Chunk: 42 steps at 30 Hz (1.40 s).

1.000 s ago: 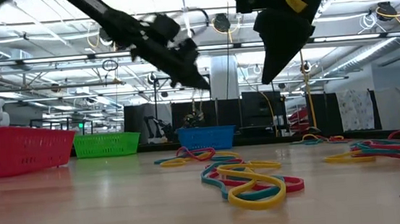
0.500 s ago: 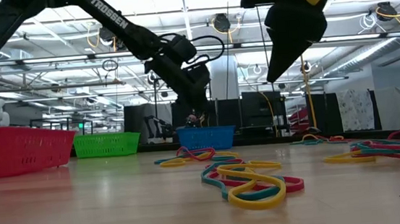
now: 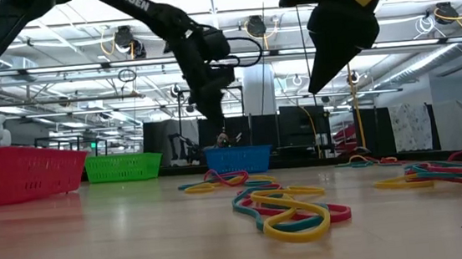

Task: Sort rubber bands into baskets
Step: Put the yellow rubber band into the blue bin

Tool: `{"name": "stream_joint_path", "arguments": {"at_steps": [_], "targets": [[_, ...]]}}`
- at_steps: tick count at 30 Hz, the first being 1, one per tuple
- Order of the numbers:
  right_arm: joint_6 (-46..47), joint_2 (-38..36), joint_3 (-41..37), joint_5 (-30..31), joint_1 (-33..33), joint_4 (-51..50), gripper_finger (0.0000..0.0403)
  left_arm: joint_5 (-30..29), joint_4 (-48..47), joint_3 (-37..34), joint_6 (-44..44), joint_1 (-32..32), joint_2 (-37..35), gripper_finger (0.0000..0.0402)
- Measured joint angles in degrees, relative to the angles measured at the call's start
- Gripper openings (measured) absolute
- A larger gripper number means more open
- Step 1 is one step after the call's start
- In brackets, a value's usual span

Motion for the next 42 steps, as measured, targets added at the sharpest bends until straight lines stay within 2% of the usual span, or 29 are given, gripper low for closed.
{"name": "stream_joint_path", "arguments": {"at_steps": [6,9,13,17,22,26,29,36,42], "targets": [[0.0,0.0,0.0,-0.1,0.0,0.4,0.0135,3.6,-19.4,2.3,-0.4,-2.7,-1.4,0.0146],[0.1,0.0,0.0,-0.2,0.0,0.8,0.0135,8.5,-25.9,1.0,-0.3,-4.9,-1.9,0.0146],[0.7,0.0,0.0,-0.4,0.0,1.4,0.0135,17.1,-30.4,-4.6,-0.5,-9.3,-5.2,0.0146],[2.0,0.0,0.0,-0.6,0.3,1.4,0.0135,20.6,-30.8,-13.7,-4.1,-15.7,-12.8,0.0146],[2.0,0.0,0.0,-0.5,1.3,1.9,0.0135,20.7,-24.3,-25.7,-18.4,-26.8,-25.4,0.0146],[0.6,0.0,0.0,-0.4,1.6,3.4,0.0135,20.7,-14.6,-34.3,-31.5,-37.6,-34.4,0.0146],[-0.6,0.0,0.0,-0.3,1.5,5.2,0.0135,20.6,-7.2,-39.9,-40.0,-46.2,-38.6,0.0146],[-3.2,0.0,0.0,-0.3,1.5,9.6,0.0135,17.8,7.3,-50.3,-50.1,-63.9,-39.4,0.0146],[-4.3,0.0,0.0,-0.3,1.5,10.5,0.0135,13.4,13.0,-53.7,-49.7,-70.3,-35.4,0.0146]]}}
